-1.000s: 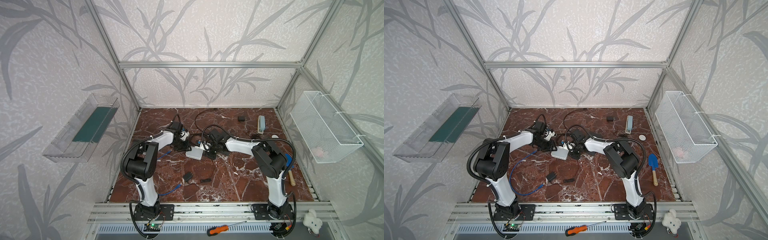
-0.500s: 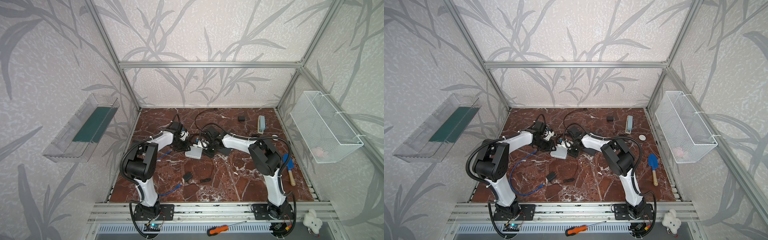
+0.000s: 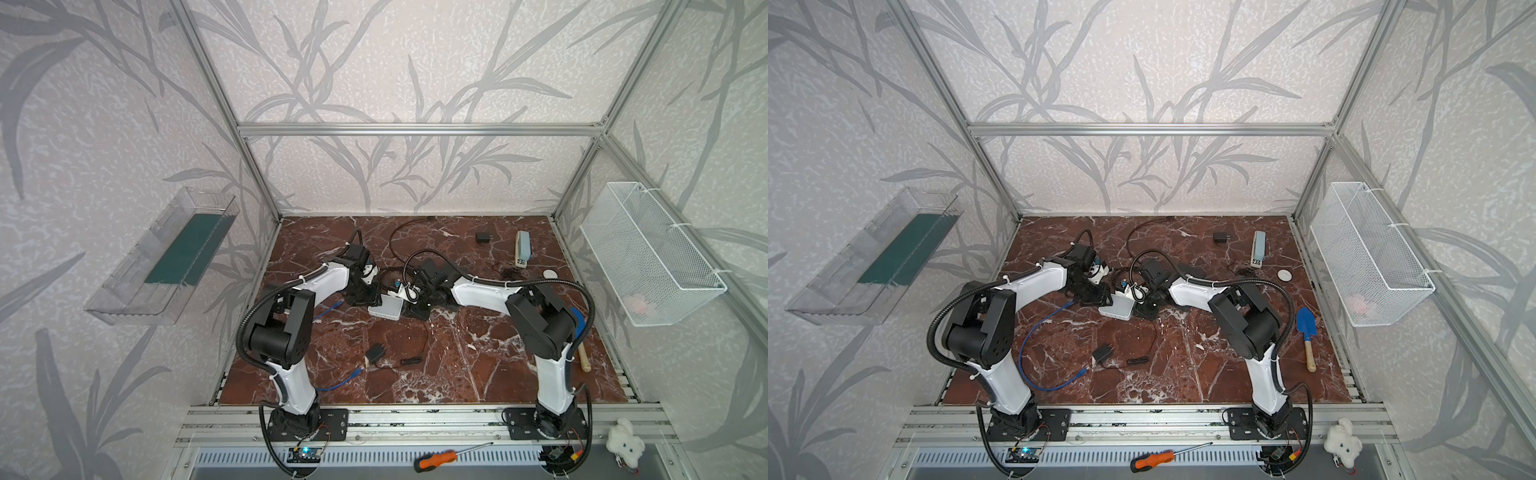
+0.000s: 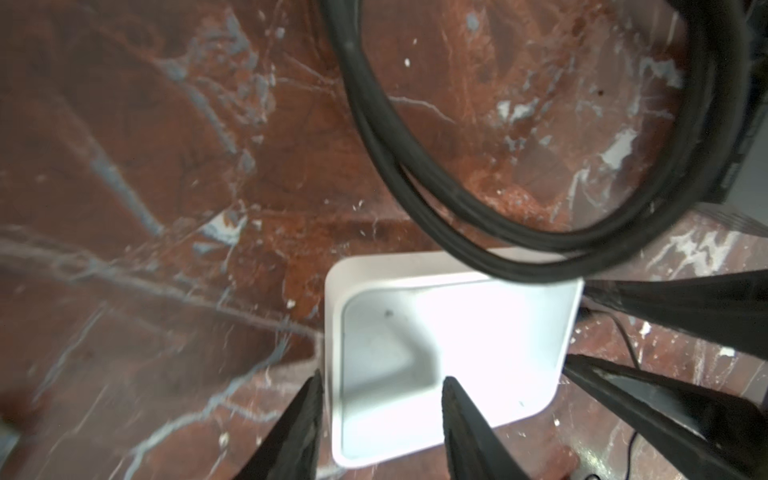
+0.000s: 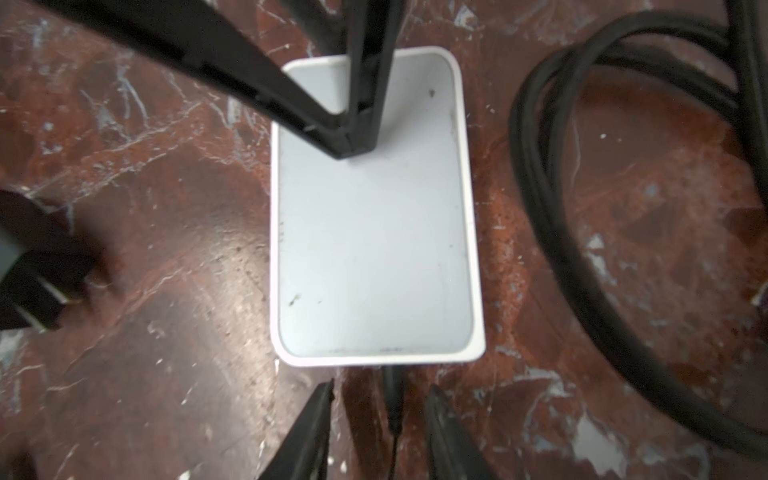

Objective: Insert the plug into the switch port
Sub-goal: 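Set the white box down and open the left gripper, drawing it back, then move the left gripper to the blue ethernet plug and grasp it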

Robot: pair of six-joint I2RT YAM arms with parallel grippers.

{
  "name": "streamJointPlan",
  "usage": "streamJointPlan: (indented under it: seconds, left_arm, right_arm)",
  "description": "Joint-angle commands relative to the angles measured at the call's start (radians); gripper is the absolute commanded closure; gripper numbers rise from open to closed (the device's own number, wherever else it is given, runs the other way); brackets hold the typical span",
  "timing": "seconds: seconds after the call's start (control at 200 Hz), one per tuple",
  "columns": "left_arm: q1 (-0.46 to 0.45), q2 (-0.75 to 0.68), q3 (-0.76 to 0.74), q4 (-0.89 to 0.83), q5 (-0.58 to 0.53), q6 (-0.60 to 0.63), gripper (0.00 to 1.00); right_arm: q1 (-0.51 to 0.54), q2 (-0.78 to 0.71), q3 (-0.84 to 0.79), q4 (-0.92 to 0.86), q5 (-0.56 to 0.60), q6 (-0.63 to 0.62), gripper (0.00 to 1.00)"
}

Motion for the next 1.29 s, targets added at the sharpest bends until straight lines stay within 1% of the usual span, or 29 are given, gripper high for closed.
streamJointPlan:
  seconds: [0.0, 0.13, 0.26, 0.29, 0.32, 0.37, 0.4, 0.445, 0.515, 0.555, 0.585, 0.75, 0.815, 0.88, 0.975, 1.105, 1.185, 1.29]
  left_arm:
    - [0.001, -0.121, 0.049, -0.088, -0.086, 0.009, 0.50]
    - [-0.011, -0.249, -0.011, -0.177, -0.143, -0.064, 0.50]
    - [-0.054, -0.370, -0.127, -0.283, -0.134, -0.146, 0.50]
    - [-0.079, -0.388, -0.148, -0.312, -0.133, -0.159, 0.50]
    - [-0.106, -0.412, -0.166, -0.321, -0.162, -0.208, 0.50]
    - [-0.152, -0.451, -0.211, -0.292, -0.099, -0.254, 0.50]
    - [-0.171, -0.465, -0.235, -0.292, -0.091, -0.298, 0.50]
    - [-0.197, -0.477, -0.263, -0.321, -0.119, -0.369, 0.50]
    - [-0.238, -0.506, -0.320, -0.358, -0.158, -0.438, 0.51]
    - [-0.298, -0.532, -0.329, -0.361, -0.215, -0.469, 0.50]
    - [-0.334, -0.547, -0.322, -0.368, -0.235, -0.483, 0.49]
    - [-0.378, -0.588, -0.410, -0.353, -0.230, -0.631, 0.49]
    - [-0.393, -0.604, -0.457, -0.332, -0.213, -0.657, 0.49]
    - [-0.426, -0.622, -0.475, -0.325, -0.238, -0.692, 0.49]
    - [-0.433, -0.611, -0.496, -0.317, -0.275, -0.723, 0.49]
    - [-0.433, -0.561, -0.531, -0.242, -0.293, -0.714, 0.49]
    - [-0.432, -0.519, -0.554, -0.185, -0.294, -0.703, 0.51]
    - [-0.432, -0.466, -0.569, -0.151, -0.313, -0.682, 0.53]
  right_arm:
    - [-0.005, -0.100, -0.040, 0.026, -0.005, 0.035, 0.58]
    - [-0.006, -0.154, -0.079, 0.007, 0.012, 0.072, 0.57]
    - [-0.010, -0.178, -0.097, 0.013, 0.050, 0.117, 0.56]
    - [-0.013, -0.179, -0.095, 0.014, 0.062, 0.129, 0.56]
    - [-0.015, -0.179, -0.091, 0.011, 0.073, 0.141, 0.55]
    - [-0.020, -0.176, -0.084, 0.007, 0.087, 0.159, 0.56]
    - [-0.023, -0.175, -0.077, 0.003, 0.094, 0.168, 0.55]
    - [-0.024, -0.171, -0.067, -0.008, 0.108, 0.181, 0.55]
    - [-0.026, -0.168, -0.054, -0.021, 0.124, 0.207, 0.55]
    - [-0.026, -0.167, -0.053, -0.019, 0.139, 0.223, 0.55]
    - [-0.026, -0.166, -0.056, -0.016, 0.146, 0.237, 0.55]
    - [-0.026, -0.159, -0.076, -0.002, 0.157, 0.307, 0.55]
    - [-0.023, -0.158, -0.090, 0.005, 0.155, 0.325, 0.55]
    - [-0.019, -0.156, -0.100, 0.004, 0.165, 0.331, 0.55]
    - [-0.014, -0.157, -0.110, -0.001, 0.176, 0.339, 0.55]
    - [-0.008, -0.160, -0.118, 0.003, 0.184, 0.352, 0.55]
    - [-0.002, -0.163, -0.116, -0.004, 0.184, 0.354, 0.54]
    - [0.002, -0.180, -0.115, -0.016, 0.193, 0.348, 0.54]
